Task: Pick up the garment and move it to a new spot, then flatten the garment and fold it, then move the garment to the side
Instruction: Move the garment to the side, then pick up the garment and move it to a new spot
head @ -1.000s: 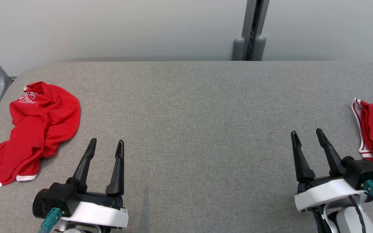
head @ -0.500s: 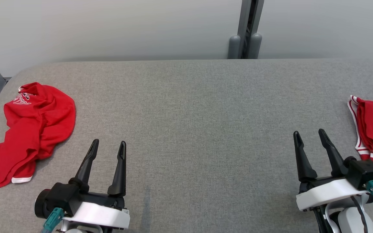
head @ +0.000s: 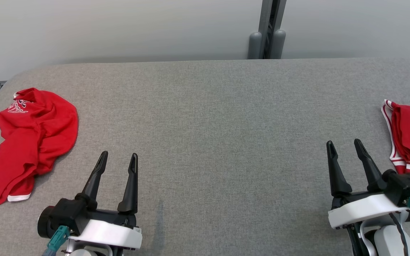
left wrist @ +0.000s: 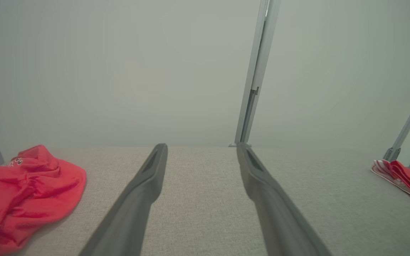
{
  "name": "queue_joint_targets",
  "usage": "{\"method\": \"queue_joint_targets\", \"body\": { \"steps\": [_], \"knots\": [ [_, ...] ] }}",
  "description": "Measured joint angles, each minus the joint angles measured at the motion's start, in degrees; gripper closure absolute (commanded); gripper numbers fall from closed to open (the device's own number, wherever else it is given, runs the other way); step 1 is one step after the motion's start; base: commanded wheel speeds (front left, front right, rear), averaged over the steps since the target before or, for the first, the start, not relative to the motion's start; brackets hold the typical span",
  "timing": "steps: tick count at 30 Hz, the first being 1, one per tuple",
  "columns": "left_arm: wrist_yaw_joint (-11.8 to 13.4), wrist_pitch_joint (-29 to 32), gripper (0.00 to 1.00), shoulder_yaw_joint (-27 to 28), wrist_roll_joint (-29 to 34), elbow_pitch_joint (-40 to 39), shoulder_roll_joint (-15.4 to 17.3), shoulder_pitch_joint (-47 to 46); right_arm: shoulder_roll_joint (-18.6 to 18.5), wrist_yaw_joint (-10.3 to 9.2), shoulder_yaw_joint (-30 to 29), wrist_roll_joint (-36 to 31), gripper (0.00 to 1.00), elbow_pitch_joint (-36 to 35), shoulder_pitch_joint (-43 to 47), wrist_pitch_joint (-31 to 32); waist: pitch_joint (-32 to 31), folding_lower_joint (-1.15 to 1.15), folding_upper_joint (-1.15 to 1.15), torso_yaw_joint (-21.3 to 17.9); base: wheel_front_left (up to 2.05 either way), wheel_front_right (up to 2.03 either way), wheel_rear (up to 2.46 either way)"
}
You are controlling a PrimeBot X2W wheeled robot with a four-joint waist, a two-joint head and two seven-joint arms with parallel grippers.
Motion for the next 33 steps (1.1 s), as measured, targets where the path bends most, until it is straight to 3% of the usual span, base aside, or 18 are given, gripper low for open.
{"method": "queue_joint_targets", "body": {
  "steps": [23, 33],
  "knots": [
    [0.1, 0.0, 0.0, -0.3, -0.2, 0.8, 0.0, -0.3, 0.0, -0.01, 0.1, 0.5, 0.0, 0.4, 0.0, -0.2, -0.9, 0.0, 0.0, 0.2, 0.0, 0.0, 0.0],
    [0.9, 0.0, 0.0, -0.7, -1.0, 1.4, 0.0, -0.6, 0.0, -0.01, 1.7, 0.2, 0.0, 0.1, 0.3, 0.3, 0.1, 0.0, 0.0, 4.8, 0.0, 0.0, 0.0]
  ]
}}
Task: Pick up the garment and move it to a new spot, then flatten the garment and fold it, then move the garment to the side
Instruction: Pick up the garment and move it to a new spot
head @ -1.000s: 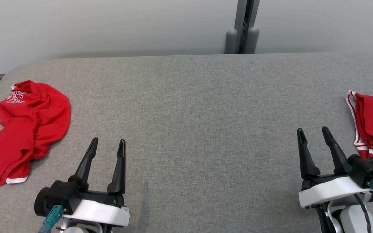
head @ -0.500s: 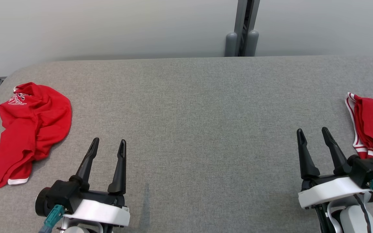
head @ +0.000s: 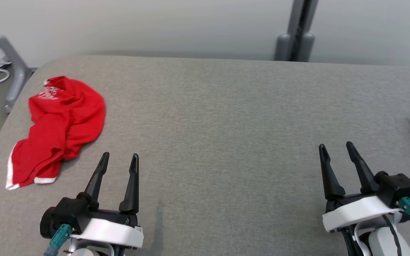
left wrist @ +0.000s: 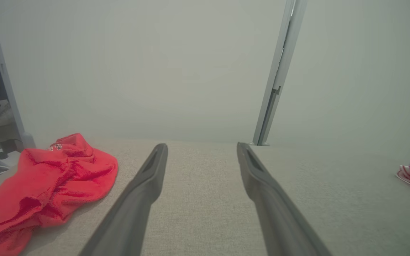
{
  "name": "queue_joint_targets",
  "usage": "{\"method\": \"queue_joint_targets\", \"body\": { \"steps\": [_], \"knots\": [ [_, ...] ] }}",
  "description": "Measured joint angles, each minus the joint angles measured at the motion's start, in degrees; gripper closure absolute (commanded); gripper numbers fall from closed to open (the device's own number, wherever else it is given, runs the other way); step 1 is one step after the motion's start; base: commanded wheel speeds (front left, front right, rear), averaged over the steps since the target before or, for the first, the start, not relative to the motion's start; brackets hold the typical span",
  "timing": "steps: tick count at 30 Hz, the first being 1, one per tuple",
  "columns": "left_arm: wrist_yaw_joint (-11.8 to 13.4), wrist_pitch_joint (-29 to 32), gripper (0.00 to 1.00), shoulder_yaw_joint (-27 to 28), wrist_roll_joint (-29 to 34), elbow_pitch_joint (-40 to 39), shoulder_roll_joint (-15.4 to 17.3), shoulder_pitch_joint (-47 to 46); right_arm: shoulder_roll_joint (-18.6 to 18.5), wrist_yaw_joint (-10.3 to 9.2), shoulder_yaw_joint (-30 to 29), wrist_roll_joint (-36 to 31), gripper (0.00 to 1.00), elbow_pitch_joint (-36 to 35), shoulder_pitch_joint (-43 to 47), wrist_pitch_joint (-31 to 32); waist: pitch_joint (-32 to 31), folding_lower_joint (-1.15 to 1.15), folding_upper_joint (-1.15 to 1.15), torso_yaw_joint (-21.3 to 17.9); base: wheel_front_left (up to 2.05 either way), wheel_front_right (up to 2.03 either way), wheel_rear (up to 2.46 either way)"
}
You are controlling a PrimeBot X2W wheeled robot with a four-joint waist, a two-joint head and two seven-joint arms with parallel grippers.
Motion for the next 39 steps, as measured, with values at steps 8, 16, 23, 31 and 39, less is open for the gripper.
{"method": "queue_joint_targets", "body": {
  "steps": [8, 16, 23, 31, 39],
  "knots": [
    [0.5, 0.0, 0.0, 1.4, 0.0, 0.3, 0.0, 0.0, 0.0, 0.0, 1.8, -0.2, 0.0, -0.2, 0.0, 0.8, 0.8, 0.0, 0.0, 6.5, 0.0, 0.0, 0.0],
    [0.6, 0.0, 0.0, 3.3, 0.1, 0.4, 0.0, 1.0, 0.1, 0.0, 5.2, 0.7, 0.0, 0.3, 0.0, 1.2, -0.2, 0.0, 0.0, 12.8, 0.0, 0.0, 0.0],
    [0.4, 0.0, 0.0, 3.9, 0.5, 0.2, 0.0, 1.7, 0.1, 0.01, 7.0, 1.9, 0.0, 1.2, 0.2, 1.0, -1.6, 0.0, 0.0, 17.4, 0.0, 0.0, 0.0],
    [0.6, 0.0, 0.0, 5.1, 0.5, -0.9, 0.0, 3.1, 0.1, 0.01, 9.7, 2.5, 0.0, 2.3, -0.3, 0.8, -2.1, 0.0, 0.0, 20.4, 0.0, 0.0, 0.0],
    [1.2, 0.0, 0.0, 5.6, 0.2, -1.9, 0.0, 3.8, 0.1, 0.01, 11.4, 2.8, 0.0, 3.7, -1.5, 0.8, -1.8, 0.0, 0.0, 20.6, 0.0, 0.0, 0.0]
  ]
}}
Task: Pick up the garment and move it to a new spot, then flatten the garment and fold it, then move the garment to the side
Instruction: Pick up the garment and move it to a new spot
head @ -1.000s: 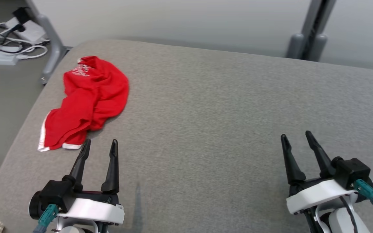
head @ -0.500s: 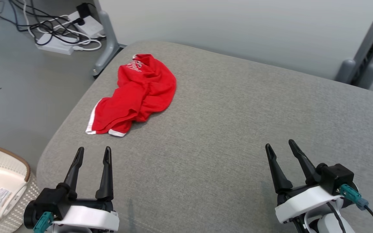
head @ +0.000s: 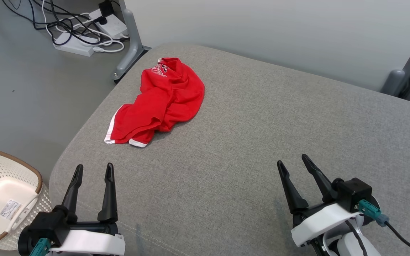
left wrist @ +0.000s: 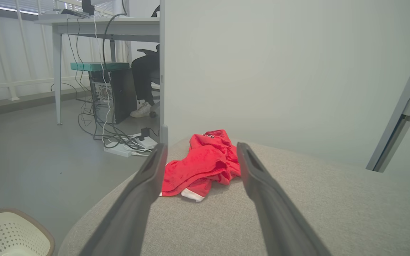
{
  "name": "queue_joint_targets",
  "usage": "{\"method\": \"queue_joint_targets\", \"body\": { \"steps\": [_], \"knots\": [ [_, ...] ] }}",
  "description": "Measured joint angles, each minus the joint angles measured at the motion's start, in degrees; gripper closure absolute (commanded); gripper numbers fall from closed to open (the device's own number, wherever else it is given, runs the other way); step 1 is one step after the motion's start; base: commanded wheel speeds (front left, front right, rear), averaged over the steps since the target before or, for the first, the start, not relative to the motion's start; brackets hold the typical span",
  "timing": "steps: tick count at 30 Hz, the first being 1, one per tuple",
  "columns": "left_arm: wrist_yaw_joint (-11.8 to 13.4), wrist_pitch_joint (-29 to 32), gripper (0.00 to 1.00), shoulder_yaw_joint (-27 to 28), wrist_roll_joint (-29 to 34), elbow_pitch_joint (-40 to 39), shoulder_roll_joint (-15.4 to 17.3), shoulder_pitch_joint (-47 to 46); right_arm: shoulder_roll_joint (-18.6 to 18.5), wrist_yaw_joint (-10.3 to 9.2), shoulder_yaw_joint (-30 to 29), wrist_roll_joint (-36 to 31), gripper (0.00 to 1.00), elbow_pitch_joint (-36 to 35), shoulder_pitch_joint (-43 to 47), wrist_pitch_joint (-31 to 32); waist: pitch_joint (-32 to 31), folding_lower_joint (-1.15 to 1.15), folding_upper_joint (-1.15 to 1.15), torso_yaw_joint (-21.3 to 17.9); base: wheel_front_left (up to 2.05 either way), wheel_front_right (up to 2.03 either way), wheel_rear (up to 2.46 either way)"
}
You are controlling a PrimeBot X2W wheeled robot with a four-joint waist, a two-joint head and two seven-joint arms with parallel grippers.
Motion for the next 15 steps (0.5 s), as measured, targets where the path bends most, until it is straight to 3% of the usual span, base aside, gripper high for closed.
{"method": "queue_joint_targets", "body": {
  "steps": [8, 15],
  "knots": [
    [0.1, 0.0, 0.0, 0.4, -0.1, 0.5, 0.0, 0.4, 0.0, 0.0, 0.5, 0.4, 0.0, 0.7, 0.0, -0.1, -0.5, 0.0, 0.0, -0.4, 0.0, 0.0, 0.0],
    [-2.1, 0.0, 0.0, 0.5, 0.1, 7.3, 0.0, -3.5, -0.1, 0.0, -1.7, -2.3, 0.0, -0.9, 0.1, 1.0, 1.5, 0.0, 0.0, -0.6, 0.0, 0.0, 0.0]
  ]
}}
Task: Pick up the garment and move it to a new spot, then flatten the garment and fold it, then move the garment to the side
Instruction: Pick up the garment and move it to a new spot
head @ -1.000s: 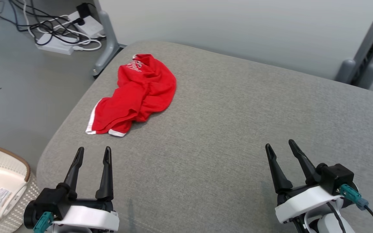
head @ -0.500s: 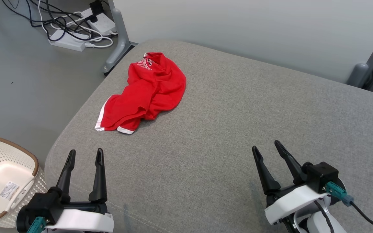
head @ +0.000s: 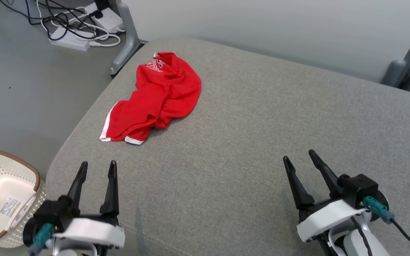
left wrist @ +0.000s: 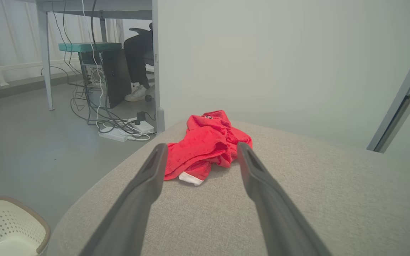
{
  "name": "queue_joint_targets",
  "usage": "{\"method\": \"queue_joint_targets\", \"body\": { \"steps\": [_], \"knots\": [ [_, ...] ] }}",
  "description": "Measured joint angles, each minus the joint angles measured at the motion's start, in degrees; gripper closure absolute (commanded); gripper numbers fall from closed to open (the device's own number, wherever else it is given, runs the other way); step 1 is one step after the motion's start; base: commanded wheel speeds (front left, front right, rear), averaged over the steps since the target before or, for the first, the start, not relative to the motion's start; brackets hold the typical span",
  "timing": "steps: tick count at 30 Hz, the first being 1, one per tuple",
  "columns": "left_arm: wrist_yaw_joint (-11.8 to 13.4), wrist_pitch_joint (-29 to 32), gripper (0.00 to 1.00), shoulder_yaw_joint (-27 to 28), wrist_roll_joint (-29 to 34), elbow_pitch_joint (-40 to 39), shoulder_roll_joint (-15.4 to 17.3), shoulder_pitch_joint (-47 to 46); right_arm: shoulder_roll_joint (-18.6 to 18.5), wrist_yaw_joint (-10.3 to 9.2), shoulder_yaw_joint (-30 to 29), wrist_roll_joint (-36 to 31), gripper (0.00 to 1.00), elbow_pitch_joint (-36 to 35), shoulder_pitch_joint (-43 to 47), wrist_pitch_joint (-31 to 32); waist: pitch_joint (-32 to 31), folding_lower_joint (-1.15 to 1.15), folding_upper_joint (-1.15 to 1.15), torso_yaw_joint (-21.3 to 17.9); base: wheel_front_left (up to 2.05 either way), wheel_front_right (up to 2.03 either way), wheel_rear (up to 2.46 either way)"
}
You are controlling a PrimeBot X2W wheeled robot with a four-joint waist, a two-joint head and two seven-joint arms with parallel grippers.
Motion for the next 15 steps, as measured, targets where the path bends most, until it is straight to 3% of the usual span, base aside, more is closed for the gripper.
{"method": "queue_joint_targets", "body": {
  "steps": [15],
  "knots": [
    [-3.3, 2.5, 0.0, -1.6, -1.4, 15.3, 4.3, -23.0, -3.0, 0.0, -2.7, -4.8, 0.0, -12.0, -1.3, 7.4, 11.9, 0.0, 0.0, -3.2, 0.0, 0.0, 0.0]
  ]
}}
